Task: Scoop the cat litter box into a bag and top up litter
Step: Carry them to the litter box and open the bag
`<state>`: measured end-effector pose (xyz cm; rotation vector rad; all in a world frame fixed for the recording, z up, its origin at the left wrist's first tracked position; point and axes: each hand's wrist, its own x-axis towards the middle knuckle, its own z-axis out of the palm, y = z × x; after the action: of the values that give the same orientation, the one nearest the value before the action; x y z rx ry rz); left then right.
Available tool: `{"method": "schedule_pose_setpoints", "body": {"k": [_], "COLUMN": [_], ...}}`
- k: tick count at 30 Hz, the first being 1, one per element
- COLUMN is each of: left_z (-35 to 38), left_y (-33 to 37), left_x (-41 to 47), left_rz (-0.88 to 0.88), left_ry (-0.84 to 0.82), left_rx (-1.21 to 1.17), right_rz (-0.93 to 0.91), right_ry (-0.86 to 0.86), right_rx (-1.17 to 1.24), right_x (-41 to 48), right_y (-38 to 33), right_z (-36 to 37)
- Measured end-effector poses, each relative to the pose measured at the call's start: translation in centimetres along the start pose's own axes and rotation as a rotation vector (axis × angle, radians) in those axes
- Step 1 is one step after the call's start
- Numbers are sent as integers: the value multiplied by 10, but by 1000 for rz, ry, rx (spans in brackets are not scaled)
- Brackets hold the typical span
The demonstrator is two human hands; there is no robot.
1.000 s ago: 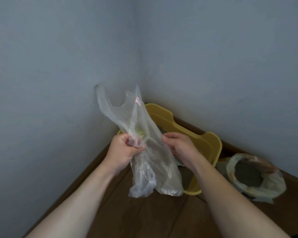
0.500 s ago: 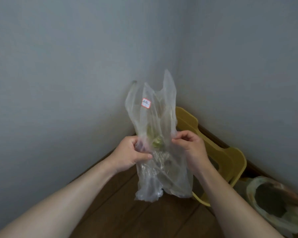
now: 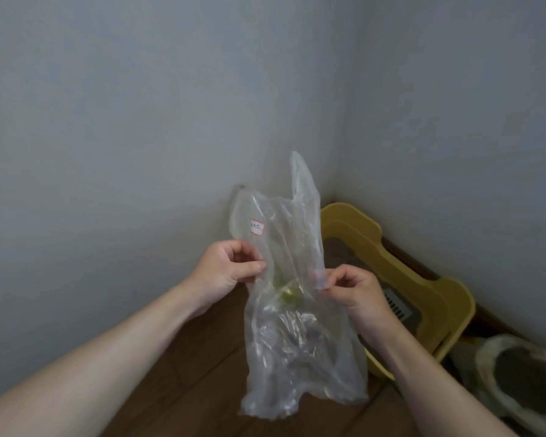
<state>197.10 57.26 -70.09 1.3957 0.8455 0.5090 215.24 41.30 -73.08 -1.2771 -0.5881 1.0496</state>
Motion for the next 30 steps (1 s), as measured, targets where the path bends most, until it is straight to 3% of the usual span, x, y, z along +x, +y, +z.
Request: {"method": "schedule_pose_setpoints", "body": {"k": [10, 17, 21, 26, 30], "left_z": [6, 12, 7, -9, -13], "left_y": [-10, -7, -9, -15, -17], "left_x": [-23, -41, -43, -40, -34], "left_rz": [217, 377, 404, 385, 326], "left_ry": [-69, -241, -242, -240, -99], "left_rx": [220, 407, 458, 475, 333], "right_rz": [100, 205, 112, 13, -32], "right_ry": [3, -91, -78, -4, 3], "right_rx": [-6, -381, -437, -311, -236], "right_x": [-9, 2, 1, 5, 6], "right_y": [-7, 0, 11, 10, 7], "right_z": [3, 32, 43, 42, 36]}}
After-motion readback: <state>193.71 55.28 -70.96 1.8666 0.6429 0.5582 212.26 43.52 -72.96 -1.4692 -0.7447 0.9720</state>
